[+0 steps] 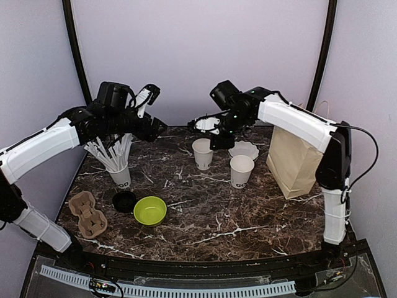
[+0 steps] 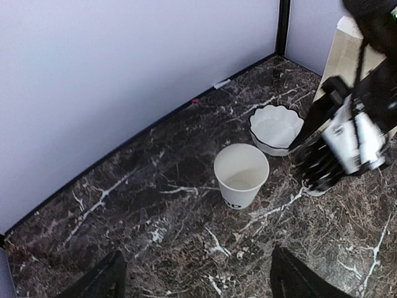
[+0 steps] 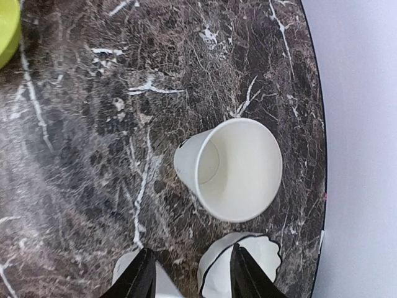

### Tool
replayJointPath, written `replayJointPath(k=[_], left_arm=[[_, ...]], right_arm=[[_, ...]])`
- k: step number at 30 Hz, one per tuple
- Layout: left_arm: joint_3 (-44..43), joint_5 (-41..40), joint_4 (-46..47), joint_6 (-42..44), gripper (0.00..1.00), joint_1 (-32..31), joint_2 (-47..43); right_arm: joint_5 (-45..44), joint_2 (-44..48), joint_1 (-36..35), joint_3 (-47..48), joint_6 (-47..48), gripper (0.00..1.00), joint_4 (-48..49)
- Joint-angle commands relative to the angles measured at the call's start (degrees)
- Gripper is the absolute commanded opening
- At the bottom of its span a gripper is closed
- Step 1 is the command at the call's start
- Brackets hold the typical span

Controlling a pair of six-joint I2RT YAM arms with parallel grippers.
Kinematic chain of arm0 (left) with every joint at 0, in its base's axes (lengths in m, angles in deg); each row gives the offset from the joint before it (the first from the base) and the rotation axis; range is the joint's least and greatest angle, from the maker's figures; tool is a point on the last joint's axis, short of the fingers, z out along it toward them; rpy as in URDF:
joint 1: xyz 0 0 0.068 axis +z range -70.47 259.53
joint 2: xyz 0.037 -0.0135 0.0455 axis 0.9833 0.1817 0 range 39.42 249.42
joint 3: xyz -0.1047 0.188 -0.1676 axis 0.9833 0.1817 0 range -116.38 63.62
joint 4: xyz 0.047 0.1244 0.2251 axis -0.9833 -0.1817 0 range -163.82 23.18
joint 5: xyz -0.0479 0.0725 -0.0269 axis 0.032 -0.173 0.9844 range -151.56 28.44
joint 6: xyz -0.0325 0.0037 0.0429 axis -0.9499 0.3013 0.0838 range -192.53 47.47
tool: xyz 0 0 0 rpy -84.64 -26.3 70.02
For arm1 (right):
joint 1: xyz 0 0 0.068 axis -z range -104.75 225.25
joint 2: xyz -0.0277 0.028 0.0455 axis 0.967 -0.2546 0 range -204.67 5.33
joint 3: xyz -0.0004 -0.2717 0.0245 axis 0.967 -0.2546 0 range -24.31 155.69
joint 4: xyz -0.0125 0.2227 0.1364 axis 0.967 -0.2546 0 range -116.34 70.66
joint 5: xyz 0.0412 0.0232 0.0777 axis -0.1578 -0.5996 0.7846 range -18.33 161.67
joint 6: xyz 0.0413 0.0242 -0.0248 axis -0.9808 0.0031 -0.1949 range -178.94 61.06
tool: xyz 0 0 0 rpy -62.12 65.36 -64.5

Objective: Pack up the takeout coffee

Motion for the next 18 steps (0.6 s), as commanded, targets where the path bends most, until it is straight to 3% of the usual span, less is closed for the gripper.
replayJointPath(k=[1,6,10,18], left_arm=[[-6.36,3.68,-11.47,0.86,0.76,0.13,5.78],[-10.15,10.36,-16.76,1.65,0.69,0.03,10.22],[-10.35,12.73,-18.06,1.57,0.69,-0.19,10.57],[-9.44,12.47,-17.91,2.53,0.69,-0.22,10.42]], right_arm=[[4.43,12.28,-0.27,-9.58,-0.76,0.42,-1.3],[2.78,17.74,0.22,-20.96,-1.1,0.36,-3.5],[3.49,17.32,2.53,-23.28,-2.5,0.33,-5.98],[1.53,17.22,4.4,-28.84,-3.36,0.35,-3.57]])
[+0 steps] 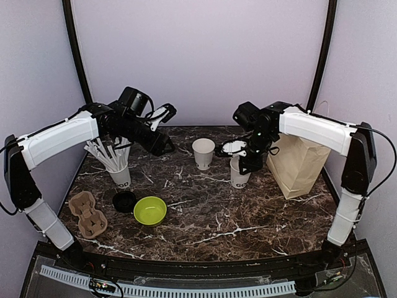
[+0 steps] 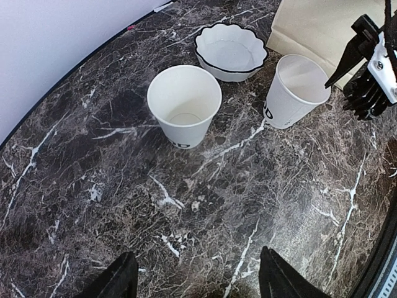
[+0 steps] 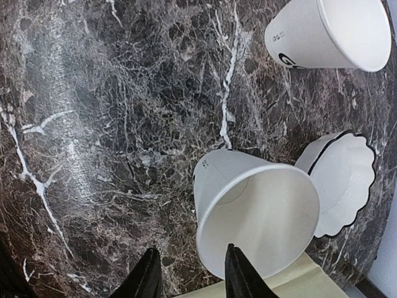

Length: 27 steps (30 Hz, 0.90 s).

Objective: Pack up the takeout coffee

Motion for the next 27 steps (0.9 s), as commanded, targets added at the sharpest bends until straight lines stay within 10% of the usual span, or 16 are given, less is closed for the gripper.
replayJointPath(k=[1,17,27], left_arm=[[-0.64,1.32,-1.06,1.21,0.7,-0.24,-1.26],[0.49,0.97,-9.4,1.15,0.66,-0.47,-2.71],[8.01,2.59,-13.89,-2.82,0.52,-0.92,-6.54]], right_arm=[[-0.97,-0.15,0.63,-1.54,-1.55,0.35,1.28],[3.04,-1.73,-1.25,-3.1,1.59,0.01,1.59],[4.36,-2.33,-9.3,-3.21,2.57,0.0,1.55]])
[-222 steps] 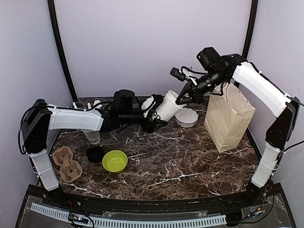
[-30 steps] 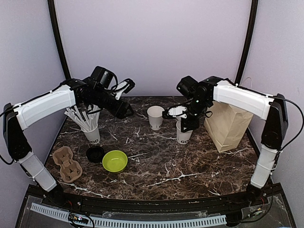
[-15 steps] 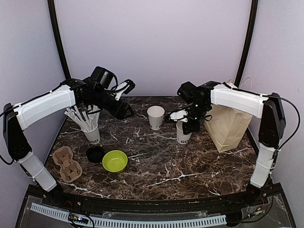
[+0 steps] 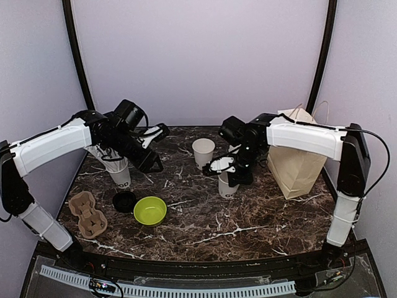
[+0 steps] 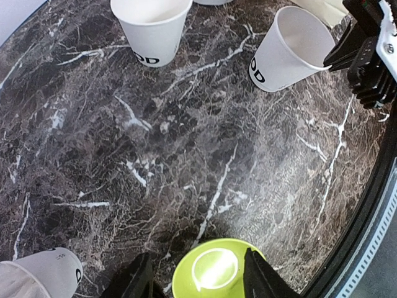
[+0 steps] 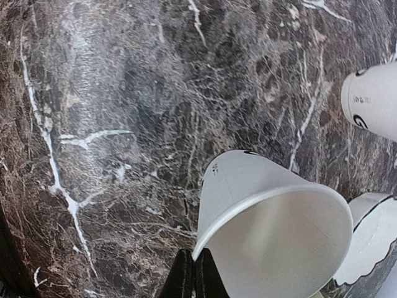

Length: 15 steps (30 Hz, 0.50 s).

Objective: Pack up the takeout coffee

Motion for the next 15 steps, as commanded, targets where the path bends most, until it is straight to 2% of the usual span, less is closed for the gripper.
replayJointPath(k=[1,6,9,11,12,15], left_arm=[[1.71,-0.08,-5.28,-3.33,0.5,-0.28,-1.52],[3.88,-3.03,-6.93,-7.07,0.45,-0.3,-1.55],[4.55,-5.78,-10.26,-7.34,0.45,-0.3,-1.55],[4.64,-4.54,-13.2,-8.87,0.5,-0.33,-1.15],[4.65,-4.31,-14.02,-10.33,0.53,-0.33,-1.01],[4.44,-6.6,-18.08,-15.61,0.54,-0.22,0.06]], right_arm=[[0.58,-0.24,-4.18,-0.08,0.74,0.0,-0.08],[0.45,-0.12,-6.24,0.05,0.73,0.02,-0.22],[1.91,0.66,-6.34,1.44,0.83,0.21,-1.96],[3.77,1.33,-6.28,3.42,0.83,0.35,-4.41],[5.12,1.8,-6.21,4.68,0.82,0.4,-5.77],[9.34,2.64,-5.27,7.9,0.64,0.43,-8.94]])
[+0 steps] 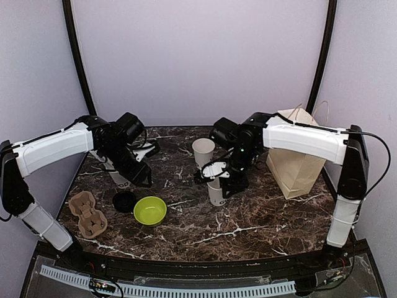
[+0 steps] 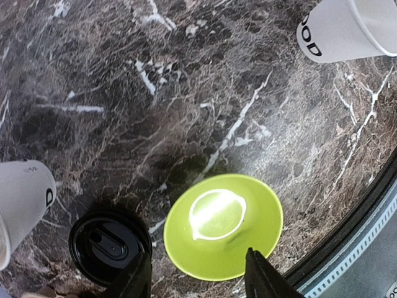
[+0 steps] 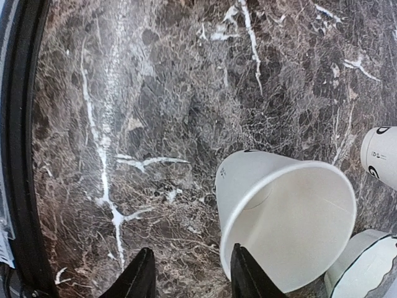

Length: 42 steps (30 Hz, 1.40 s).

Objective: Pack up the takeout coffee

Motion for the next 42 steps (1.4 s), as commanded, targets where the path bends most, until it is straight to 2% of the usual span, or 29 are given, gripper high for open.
replayJointPath(k=[1,8,15,25,33,42], left_arm=[[0.73,-3.03,-8.34,-7.86,0.54,-0.17,0.77],[4.52,-6.91,-11.02,-12.63,0.48,1.1,2.02],[6.5,-9.03,-9.86,-12.11,0.49,1.8,4.84],[8.7,-9.17,-6.62,-9.89,0.43,3.48,6.8],[9.17,-10.74,-3.97,-8.97,0.48,3.74,9.69],[9.96,-10.74,-2.69,-8.1,0.36,3.7,10.51]], right_arm=[[7.29,2.73,1.31,5.55,-0.36,0.44,-5.4],[9.59,3.96,3.29,6.74,-0.57,0.45,-6.95],[9.71,4.54,3.44,5.68,-0.95,0.44,-6.2],[9.19,4.55,3.44,4.56,-1.86,0.43,-5.46],[9.03,4.13,3.4,3.76,-2.15,0.43,-4.9],[8.66,3.66,3.4,3.12,-2.24,0.42,-4.45]])
